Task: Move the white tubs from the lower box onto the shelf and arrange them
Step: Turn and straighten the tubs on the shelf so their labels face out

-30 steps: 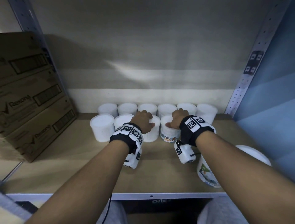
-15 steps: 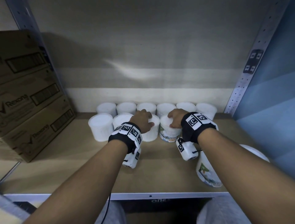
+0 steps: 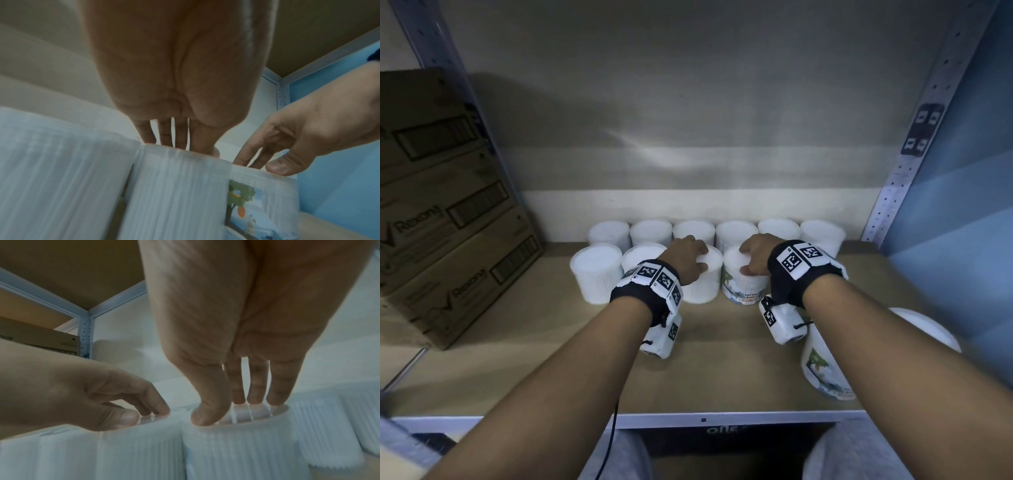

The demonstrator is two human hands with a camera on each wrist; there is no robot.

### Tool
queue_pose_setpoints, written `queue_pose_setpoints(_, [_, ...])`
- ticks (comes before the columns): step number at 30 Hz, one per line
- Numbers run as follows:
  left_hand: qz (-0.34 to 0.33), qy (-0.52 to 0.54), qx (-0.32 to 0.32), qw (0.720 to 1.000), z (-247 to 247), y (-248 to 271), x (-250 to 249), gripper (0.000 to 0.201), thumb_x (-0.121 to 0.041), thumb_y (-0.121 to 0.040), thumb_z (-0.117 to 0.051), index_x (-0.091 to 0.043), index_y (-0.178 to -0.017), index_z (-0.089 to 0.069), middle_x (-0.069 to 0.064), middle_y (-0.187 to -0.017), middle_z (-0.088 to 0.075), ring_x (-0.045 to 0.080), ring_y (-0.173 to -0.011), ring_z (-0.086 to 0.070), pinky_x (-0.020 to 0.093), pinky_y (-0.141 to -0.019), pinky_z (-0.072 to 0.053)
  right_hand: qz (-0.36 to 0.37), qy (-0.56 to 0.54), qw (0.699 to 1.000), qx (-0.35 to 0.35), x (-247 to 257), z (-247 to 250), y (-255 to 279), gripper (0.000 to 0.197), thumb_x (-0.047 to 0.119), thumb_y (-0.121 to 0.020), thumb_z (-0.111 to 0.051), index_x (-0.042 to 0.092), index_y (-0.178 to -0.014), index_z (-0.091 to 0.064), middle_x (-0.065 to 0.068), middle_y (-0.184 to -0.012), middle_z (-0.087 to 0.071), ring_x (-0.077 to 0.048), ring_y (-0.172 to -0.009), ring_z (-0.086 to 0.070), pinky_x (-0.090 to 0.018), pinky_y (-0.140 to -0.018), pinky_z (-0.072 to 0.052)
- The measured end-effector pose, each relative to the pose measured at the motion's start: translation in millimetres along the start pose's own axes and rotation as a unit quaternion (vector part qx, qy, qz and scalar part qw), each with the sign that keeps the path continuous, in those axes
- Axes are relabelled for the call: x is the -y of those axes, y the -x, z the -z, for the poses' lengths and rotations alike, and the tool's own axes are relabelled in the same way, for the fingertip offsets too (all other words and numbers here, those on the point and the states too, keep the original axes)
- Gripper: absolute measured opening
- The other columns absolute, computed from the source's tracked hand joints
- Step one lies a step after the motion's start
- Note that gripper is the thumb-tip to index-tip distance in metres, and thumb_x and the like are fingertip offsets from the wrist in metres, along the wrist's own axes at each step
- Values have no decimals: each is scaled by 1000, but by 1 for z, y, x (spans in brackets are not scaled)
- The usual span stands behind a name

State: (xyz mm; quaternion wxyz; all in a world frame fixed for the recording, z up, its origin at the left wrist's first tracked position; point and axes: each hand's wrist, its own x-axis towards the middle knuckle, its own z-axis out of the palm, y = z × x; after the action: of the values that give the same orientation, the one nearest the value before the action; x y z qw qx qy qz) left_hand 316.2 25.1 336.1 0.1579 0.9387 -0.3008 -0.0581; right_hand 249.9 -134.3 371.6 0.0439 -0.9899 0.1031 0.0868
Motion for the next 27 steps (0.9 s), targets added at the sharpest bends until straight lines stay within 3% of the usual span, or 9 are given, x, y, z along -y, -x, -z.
queue_pose_setpoints(4, [-10,26,27,999,4,4,2,45,-7,-93,-50,-15,-137,-43,4,-147,-41,24,-134,-40,34,-112,-32,0,-6,1000,1,-1,0,-1,56,30,-90,-61,10,-139,-46,-8,-144,-47,-25,-131,-47,-29,-105,-39])
queue_pose_setpoints(9, [-11,52,32,998,7,4,-3,56,9,-83,-40,-16,-132,-48,3,-143,-45,24,-131,-44,31,-106,-38,1,-6,1000,5,0,1,-2,57,29,-89,-63,9,-140,-45,-9,-144,-47,-25,-130,-48,-30,-105,-40])
queue_pose_setpoints(11, [-4,65,0,998,3,3,-6,48,3,-85,-45,-13,-129,-51,7,-140,-46,25,-130,-43,31,-106,-38,2,-4,1000,6,-1,1,-2,56,29,-89,-64,8,-138,-47,-10,-143,-48,-26,-129,-49,-31,-105,-41])
queue_pose_setpoints(13, [11,40,-68,997,-3,0,-7,40,-13,-88,-51,-10,-127,-51,10,-134,-50,27,-127,-45,37,-104,-40,1,-6,1000,5,-1,1,-3,57,29,-89,-63,8,-139,-46,-9,-144,-47,-25,-130,-48,-30,-105,-40])
queue_pose_setpoints(16, [44,-19,-135,990,-12,-1,-9,46,-35,-90,-51,-8,-127,-51,11,-130,-51,29,-126,-42,42,-102,-40,0,-10,1000,3,-2,0,-4,59,29,-90,-62,8,-142,-43,-9,-147,-44,-25,-133,-45,-30,-108,-37])
queue_pose_setpoints(20, [58,-49,-121,990,-17,-3,-9,53,-45,-89,-52,-7,-126,-51,11,-132,-48,29,-128,-40,43,-103,-38,-1,-12,1000,0,-3,-2,-5,62,31,-91,-61,10,-144,-38,-7,-151,-38,-23,-137,-40,-30,-111,-33])
queue_pose_setpoints(27, [37,-51,-93,994,-14,-6,-2,51,-44,-90,-52,-13,-130,-51,8,-136,-48,28,-129,-40,42,-106,-37,1,-1,1000,1,-2,-2,-6,56,30,-89,-63,8,-138,-47,-9,-143,-48,-26,-130,-48,-32,-107,-40])
